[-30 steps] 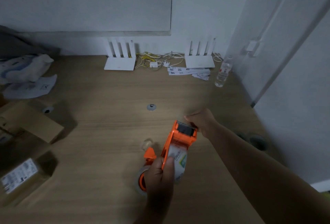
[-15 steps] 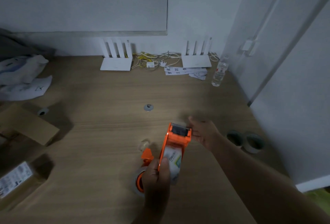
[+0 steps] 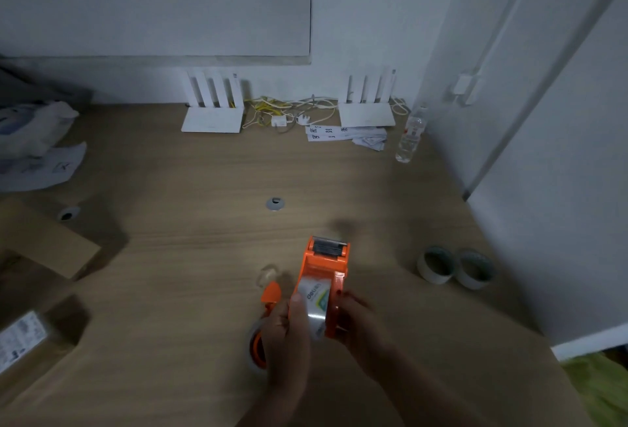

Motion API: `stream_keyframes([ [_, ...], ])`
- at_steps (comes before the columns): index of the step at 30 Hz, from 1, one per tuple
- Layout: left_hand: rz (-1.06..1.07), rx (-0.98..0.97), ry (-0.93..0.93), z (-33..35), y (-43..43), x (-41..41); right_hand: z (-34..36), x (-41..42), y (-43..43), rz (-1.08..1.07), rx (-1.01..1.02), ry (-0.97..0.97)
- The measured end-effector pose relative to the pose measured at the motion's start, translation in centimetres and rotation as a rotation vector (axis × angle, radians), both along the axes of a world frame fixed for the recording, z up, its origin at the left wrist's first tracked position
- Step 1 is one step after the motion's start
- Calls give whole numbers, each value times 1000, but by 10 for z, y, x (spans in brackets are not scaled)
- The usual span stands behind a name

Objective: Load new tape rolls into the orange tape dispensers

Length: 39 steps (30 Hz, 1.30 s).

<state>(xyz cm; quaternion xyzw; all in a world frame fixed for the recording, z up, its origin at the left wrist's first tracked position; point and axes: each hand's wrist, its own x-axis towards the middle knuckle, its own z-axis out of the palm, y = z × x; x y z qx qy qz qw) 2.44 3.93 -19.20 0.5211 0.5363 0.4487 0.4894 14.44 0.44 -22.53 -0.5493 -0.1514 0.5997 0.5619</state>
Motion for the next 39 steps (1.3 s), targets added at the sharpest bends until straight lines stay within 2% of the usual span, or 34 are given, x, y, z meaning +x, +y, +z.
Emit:
stream_keyframes([
  [3,-9,-20,64,-8,0,0,-4,-3,-1,-37,83,-147],
  [7,-37,-57,131,-33,5,1,-8,0,2,-153,54,-374],
  [12,-155,-185,345,-68,13,-2,-41,15,-5,-128,-152,-717],
  [16,-272,-328,354,-73,9,0,-53,22,-12,-89,-300,-860],
  [22,-445,-244,525,-83,1,8,-60,28,-19,-43,-417,-974],
  [31,-596,-281,669,-102,-4,10,-72,28,-27,100,-540,-1086],
  [39,-550,-185,568,-120,-11,7,-80,27,-26,111,-552,-1103],
])
